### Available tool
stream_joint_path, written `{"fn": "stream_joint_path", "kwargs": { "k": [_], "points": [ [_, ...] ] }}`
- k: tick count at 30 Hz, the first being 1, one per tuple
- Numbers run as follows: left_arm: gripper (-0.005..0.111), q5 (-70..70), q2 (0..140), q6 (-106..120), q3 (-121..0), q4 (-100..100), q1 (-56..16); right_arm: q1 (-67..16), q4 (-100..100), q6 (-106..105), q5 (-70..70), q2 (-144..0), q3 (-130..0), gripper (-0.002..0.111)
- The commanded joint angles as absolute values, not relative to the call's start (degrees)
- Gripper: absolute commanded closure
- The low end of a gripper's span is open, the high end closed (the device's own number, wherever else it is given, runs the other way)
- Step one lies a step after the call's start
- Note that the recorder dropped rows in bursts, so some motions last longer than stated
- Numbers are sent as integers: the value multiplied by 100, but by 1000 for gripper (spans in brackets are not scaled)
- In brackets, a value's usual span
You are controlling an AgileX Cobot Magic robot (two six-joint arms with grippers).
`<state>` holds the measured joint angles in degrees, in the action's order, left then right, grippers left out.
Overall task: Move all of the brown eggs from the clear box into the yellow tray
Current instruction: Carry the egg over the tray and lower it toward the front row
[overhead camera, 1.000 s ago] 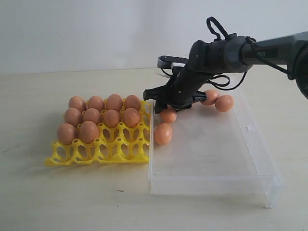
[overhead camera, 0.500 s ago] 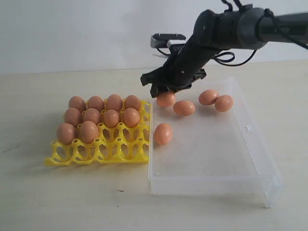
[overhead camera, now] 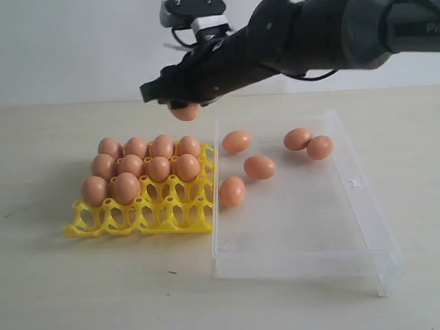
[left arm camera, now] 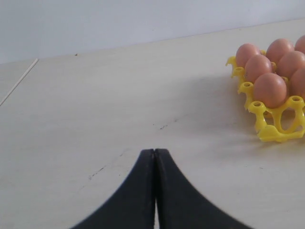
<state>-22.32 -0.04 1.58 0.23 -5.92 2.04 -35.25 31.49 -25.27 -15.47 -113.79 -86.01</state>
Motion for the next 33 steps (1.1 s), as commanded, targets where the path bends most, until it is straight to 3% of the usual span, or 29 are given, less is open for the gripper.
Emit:
{"fn": "stream_joint_path", "kwargs": {
  "k": [1,10,16,33],
  "points": [
    [107,-2179,0,128,0,-578,170,-4018,3417,-2876,-172,-11337,-8019,108],
    [107,-2179,0,128,0,-578,170,-4687,2985,-1831,2112,-11552,-7282,108],
    [107,-2179,0,128,0,-578,170,-4794,1886,-666,2660,-11917,-7056,108],
    [107,-2179,0,128,0,-578,170,-4794,1883,-549,2899,-12328,-6951,108]
  ]
}}
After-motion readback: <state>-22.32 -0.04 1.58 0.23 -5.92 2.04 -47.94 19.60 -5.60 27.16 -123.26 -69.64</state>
